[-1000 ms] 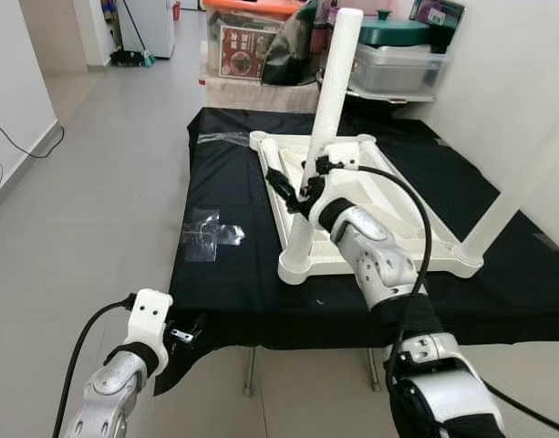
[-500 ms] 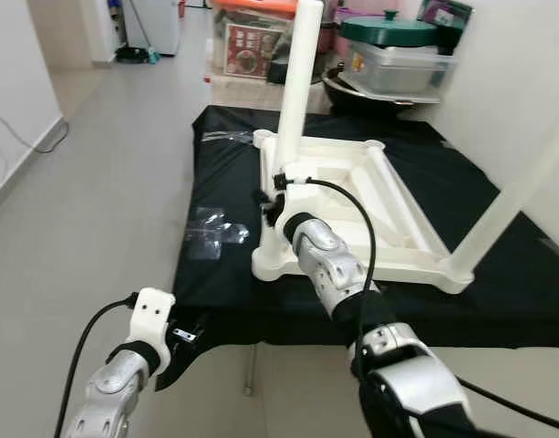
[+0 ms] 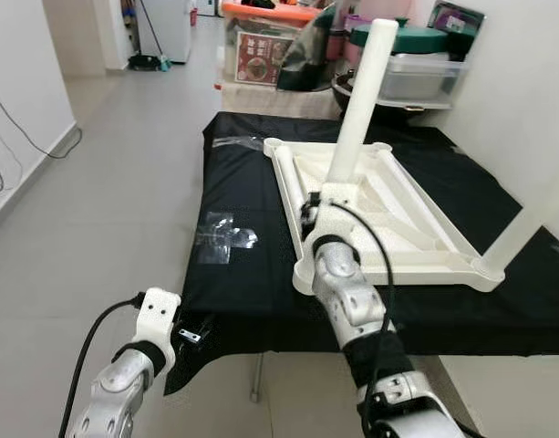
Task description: Building children table
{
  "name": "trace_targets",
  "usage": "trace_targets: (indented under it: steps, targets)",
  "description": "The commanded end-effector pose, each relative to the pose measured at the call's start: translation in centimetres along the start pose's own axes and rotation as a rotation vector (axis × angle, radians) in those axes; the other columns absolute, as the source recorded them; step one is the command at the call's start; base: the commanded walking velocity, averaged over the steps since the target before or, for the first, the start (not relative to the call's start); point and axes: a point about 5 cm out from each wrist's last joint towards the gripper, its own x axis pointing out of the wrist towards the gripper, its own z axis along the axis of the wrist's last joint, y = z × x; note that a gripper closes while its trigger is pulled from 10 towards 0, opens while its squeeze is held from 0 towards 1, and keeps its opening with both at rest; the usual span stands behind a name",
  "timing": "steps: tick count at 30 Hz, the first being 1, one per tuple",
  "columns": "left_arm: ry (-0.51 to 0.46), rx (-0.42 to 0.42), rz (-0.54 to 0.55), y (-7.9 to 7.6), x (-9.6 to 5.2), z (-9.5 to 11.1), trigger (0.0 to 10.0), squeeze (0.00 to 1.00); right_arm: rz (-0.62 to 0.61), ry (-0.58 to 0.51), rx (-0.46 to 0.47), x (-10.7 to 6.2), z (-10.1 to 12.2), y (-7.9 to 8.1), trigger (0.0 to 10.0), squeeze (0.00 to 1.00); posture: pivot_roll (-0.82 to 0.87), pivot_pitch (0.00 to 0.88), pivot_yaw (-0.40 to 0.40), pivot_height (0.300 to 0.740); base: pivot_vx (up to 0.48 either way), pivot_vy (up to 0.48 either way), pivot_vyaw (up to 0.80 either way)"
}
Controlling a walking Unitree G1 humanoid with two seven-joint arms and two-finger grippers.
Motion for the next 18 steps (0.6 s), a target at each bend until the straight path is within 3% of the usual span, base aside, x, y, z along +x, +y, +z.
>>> trace_targets:
  steps: [1,8,10,12,14,15,17,18]
  targets:
    - [0.000,-0.010,0.002,-0.2,0.0,-0.1,10.0,0.00,0.005,-0.012,0.016,-0.8,0.1,0.4,10.0,1.00,0.07,0.000,-0.129,0.740,0.000,0.000,0.00]
    - [0.002,-0.015,0.010,-0.3,-0.5,-0.5,10.0,0.00,0.006,-0.096,0.008,-2.0,1.8,-1.3,10.0,1.00,0.05,0.000,-0.120,0.740,0.000,0.000,0.00]
    - [-0.011,-0.016,0.038,0.1,-0.6,-0.1,10.0,0.00,0.060,-0.133,0.006,-3.7,2.4,-2.3,10.0,1.00,0.03,0.000,-0.110,0.740,0.000,0.000,0.00]
    - [-0.018,-0.018,0.051,0.2,-0.7,0.0,10.0,0.00,0.091,-0.139,0.004,-4.4,2.5,-2.5,10.0,1.00,0.03,0.000,-0.108,0.740,0.000,0.000,0.00]
    - [-0.023,-0.017,0.061,0.3,-0.7,0.1,10.0,0.00,0.135,-0.121,0.001,-5.2,2.2,-2.9,10.0,1.00,0.01,0.000,-0.098,0.740,0.000,0.000,0.00]
    - [-0.029,-0.016,0.069,0.2,-0.8,0.2,10.0,0.00,0.185,-0.074,-0.022,-6.3,1.4,-3.8,10.0,1.00,0.00,0.000,-0.089,0.740,0.000,0.000,0.00]
    - [-0.031,-0.016,0.071,0.2,-0.9,0.3,10.0,0.00,0.200,-0.053,-0.038,-6.8,1.1,-4.2,10.0,1.00,0.00,0.000,-0.089,0.740,0.000,0.000,0.00]
    - [-0.035,-0.019,0.075,0.1,-1.0,0.3,10.0,0.00,0.224,-0.021,-0.049,-7.2,0.7,-4.6,10.0,0.95,-0.01,0.000,-0.086,0.740,0.000,0.000,0.00]
